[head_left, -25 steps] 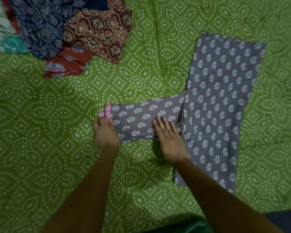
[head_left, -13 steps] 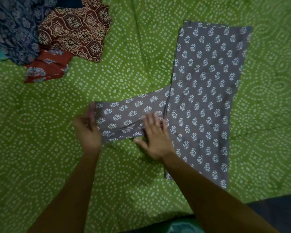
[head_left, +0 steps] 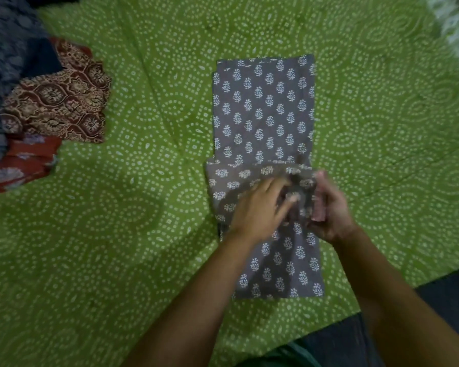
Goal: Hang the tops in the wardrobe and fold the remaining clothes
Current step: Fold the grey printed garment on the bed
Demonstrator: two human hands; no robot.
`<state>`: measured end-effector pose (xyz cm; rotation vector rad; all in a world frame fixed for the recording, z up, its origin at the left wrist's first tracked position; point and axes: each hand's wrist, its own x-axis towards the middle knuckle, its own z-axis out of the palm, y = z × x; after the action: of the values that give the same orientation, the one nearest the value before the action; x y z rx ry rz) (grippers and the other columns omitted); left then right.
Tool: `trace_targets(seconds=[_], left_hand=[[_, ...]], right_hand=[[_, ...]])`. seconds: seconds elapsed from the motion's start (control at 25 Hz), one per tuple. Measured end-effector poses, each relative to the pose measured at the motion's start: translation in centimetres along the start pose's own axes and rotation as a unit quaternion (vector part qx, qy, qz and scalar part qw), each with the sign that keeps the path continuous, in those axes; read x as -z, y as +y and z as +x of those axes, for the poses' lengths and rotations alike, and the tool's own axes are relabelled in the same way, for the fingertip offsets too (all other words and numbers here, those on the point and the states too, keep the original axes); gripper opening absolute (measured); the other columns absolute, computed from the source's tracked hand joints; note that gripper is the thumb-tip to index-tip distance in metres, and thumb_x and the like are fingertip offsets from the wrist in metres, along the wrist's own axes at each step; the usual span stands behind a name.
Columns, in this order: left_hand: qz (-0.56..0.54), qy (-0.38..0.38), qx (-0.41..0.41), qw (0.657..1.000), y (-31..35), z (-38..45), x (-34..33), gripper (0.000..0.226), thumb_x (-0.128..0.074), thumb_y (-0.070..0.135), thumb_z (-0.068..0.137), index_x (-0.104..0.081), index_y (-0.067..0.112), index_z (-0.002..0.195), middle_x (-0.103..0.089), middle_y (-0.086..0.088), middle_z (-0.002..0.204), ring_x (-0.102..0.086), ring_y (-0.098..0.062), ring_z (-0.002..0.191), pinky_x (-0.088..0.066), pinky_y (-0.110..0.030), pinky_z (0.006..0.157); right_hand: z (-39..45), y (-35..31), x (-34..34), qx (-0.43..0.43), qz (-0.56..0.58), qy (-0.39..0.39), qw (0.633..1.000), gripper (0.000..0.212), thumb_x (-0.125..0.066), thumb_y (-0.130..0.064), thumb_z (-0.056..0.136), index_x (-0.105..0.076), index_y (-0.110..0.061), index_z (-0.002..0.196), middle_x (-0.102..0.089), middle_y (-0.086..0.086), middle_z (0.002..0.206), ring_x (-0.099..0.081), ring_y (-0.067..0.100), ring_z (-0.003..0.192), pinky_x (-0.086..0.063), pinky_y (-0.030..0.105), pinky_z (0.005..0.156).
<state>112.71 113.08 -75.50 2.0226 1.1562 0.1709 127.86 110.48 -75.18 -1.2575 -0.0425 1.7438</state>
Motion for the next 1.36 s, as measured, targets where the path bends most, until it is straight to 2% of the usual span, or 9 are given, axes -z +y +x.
trace_targets(seconds=[0.12,0.24,0.56,0.8,0.96,1.04,1.2,1.28,1.36], left_hand=[[0.189,-0.038,0.100,0.976,-4.8,-0.1,-3.8,0.064,-0.024,0.053,0.099,-0.017,0.016,0.151,-0.015,0.000,0.160,-0.014,-0.022,0.147,-0.016,-0.039,0.119],[0.300,-0.078,0.128,0.942,-8.2,-1.3,-4.6,0.080,-0.003,0.067,0.092,0.011,0.015,0.152,0.015,-0.002,0.160,0.015,-0.021,0.146,0.002,-0.044,0.120],[0.365,-0.106,0.040,0.924,-9.5,-2.3,-3.5,0.093,0.001,0.077,0.085,0.005,0.014,0.153,0.013,-0.004,0.160,0.014,-0.021,0.147,0.002,-0.045,0.119],[0.357,-0.105,0.041,0.927,-10.2,-1.7,-3.7,0.088,-0.009,0.072,0.088,0.007,0.014,0.152,0.013,-0.004,0.160,0.015,-0.024,0.146,0.000,-0.047,0.119],[0.296,-0.089,-0.068,0.949,-10.8,-3.8,-2.5,0.064,-0.022,0.038,0.095,-0.014,0.008,0.152,-0.016,-0.005,0.159,-0.005,-0.020,0.148,-0.009,-0.045,0.118],[0.273,-0.104,-0.133,0.947,-11.7,-5.5,-1.8,0.077,-0.036,0.035,0.085,-0.010,0.008,0.152,-0.021,-0.006,0.158,-0.010,-0.018,0.147,-0.010,-0.045,0.118],[0.332,-0.142,-0.183,0.914,-13.4,-7.5,-2.4,0.089,-0.048,0.035,0.071,-0.014,0.025,0.153,-0.026,-0.006,0.155,-0.016,-0.022,0.146,-0.013,-0.042,0.117],[0.332,-0.121,-0.195,0.915,-13.3,-7.1,-3.6,0.080,-0.047,0.023,0.074,-0.023,0.026,0.151,-0.039,-0.009,0.149,-0.024,-0.024,0.144,-0.014,-0.040,0.117],[0.308,-0.085,-0.201,0.926,-12.8,-5.9,-4.4,0.072,-0.038,0.009,0.075,-0.038,0.023,0.146,-0.052,-0.009,0.140,-0.038,-0.024,0.137,-0.018,-0.038,0.115]], right_hand=[[1.3,2.0,3.1,-0.053,-0.145,0.153,0.976,0.020,-0.050,0.000,0.093,-0.053,0.000,0.074,-0.056,0.003,0.042,-0.051,0.011,0.034,-0.042,0.018,0.036],[1.8,4.2,6.1,-0.062,-0.190,0.194,0.960,0.025,-0.052,-0.001,0.091,-0.050,0.001,0.066,-0.048,0.004,0.034,-0.045,0.014,0.029,-0.039,0.019,0.037],[-0.6,7.4,8.2,-0.025,-0.177,0.319,0.931,0.004,-0.066,-0.005,0.081,-0.067,-0.005,0.077,-0.065,0.014,0.064,-0.060,0.026,0.056,-0.050,0.039,0.062],[1.8,3.1,2.7,-0.021,0.083,0.139,0.987,0.019,-0.041,-0.004,0.089,-0.049,-0.009,0.073,-0.055,0.002,0.050,-0.049,0.010,0.037,-0.040,0.016,0.036],[2.4,2.3,3.4,0.100,-0.066,0.162,0.980,0.020,-0.052,-0.008,0.092,-0.050,-0.021,0.106,-0.071,0.005,0.093,-0.068,0.020,0.081,-0.054,0.031,0.073],[0.7,2.9,7.6,0.205,-0.465,0.108,0.854,0.049,-0.055,-0.002,0.082,-0.045,-0.025,0.125,-0.064,0.006,0.117,-0.061,0.024,0.108,-0.048,0.037,0.094],[-1.5,3.5,15.2,0.282,-0.888,-0.147,0.332,0.078,-0.037,-0.022,0.075,-0.024,-0.023,0.151,-0.020,0.002,0.159,-0.017,0.026,0.146,-0.016,0.048,0.115],[0.5,4.2,16.0,0.319,-0.880,-0.224,0.273,0.066,-0.034,-0.019,0.085,-0.027,-0.019,0.151,-0.026,0.004,0.156,-0.024,0.026,0.144,-0.019,0.046,0.114],[3.3,4.4,15.7,0.332,-0.858,-0.252,0.299,0.056,-0.037,-0.017,0.091,-0.033,-0.018,0.146,-0.042,0.005,0.148,-0.039,0.025,0.137,-0.026,0.045,0.113]])
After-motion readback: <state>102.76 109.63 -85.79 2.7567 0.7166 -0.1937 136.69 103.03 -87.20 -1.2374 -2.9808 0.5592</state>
